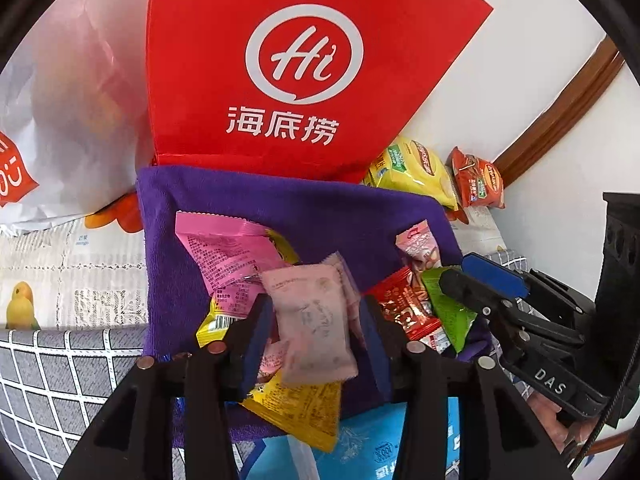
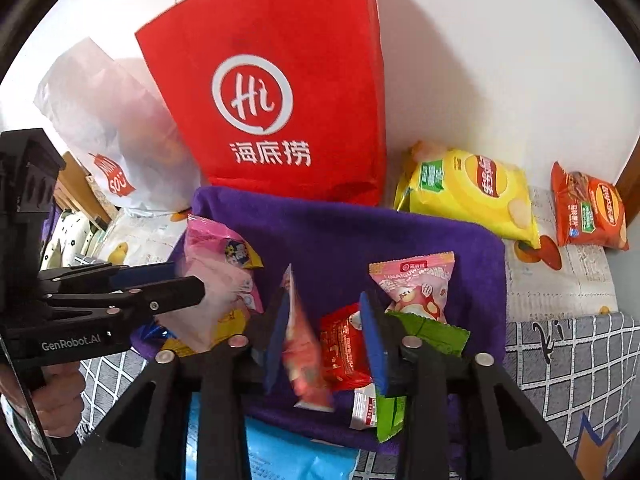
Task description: Organize snacks
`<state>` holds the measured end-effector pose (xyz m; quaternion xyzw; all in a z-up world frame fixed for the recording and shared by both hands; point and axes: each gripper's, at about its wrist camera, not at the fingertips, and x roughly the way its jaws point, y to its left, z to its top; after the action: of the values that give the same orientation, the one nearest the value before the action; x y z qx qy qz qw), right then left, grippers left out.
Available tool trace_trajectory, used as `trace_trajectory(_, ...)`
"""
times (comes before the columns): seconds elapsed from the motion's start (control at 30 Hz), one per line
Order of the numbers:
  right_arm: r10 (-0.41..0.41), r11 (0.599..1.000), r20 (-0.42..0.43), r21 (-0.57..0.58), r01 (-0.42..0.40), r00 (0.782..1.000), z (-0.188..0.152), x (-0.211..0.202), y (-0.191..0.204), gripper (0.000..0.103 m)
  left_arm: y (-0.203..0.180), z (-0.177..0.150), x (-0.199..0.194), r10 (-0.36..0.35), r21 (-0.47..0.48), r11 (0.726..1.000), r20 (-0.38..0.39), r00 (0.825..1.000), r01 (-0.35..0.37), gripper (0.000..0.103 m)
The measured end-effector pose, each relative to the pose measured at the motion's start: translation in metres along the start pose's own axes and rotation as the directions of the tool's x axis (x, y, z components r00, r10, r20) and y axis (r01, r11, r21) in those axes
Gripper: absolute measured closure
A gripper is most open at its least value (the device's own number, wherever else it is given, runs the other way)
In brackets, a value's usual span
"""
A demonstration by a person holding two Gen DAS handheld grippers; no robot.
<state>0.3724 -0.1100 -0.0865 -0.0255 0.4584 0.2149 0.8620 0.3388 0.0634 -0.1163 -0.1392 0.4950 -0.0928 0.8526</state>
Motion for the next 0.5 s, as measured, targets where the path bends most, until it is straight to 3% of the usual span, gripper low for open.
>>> trace_trajectory(0.27, -0.076, 0.996, 0.108, -0.027, 0.080, 0.991, 0.003, -0.044, 0.016, 0.065, -0.015, 0.003, -0.037, 0.027, 0.042, 0.999, 0.073, 0.997, -0.031, 0.054)
trace_trajectory(0.43, -0.116, 0.992, 0.127, -0.028, 0.120, 0.985, -0.004, -0.077, 0.029, 0.063, -0.030, -0.007, -0.073, 0.079, 0.087, 0.992, 0.171, 0.982, -0.095, 0.037)
trace_trajectory(0.5, -0.141, 0.989, 0.145, -0.016, 0.145, 0.979, -0.013, -0.093, 0.032, 0.063, -0.034, -0.018, -0.086, 0.089, 0.101, 0.989, 0.191, 0.978, -0.110, 0.035)
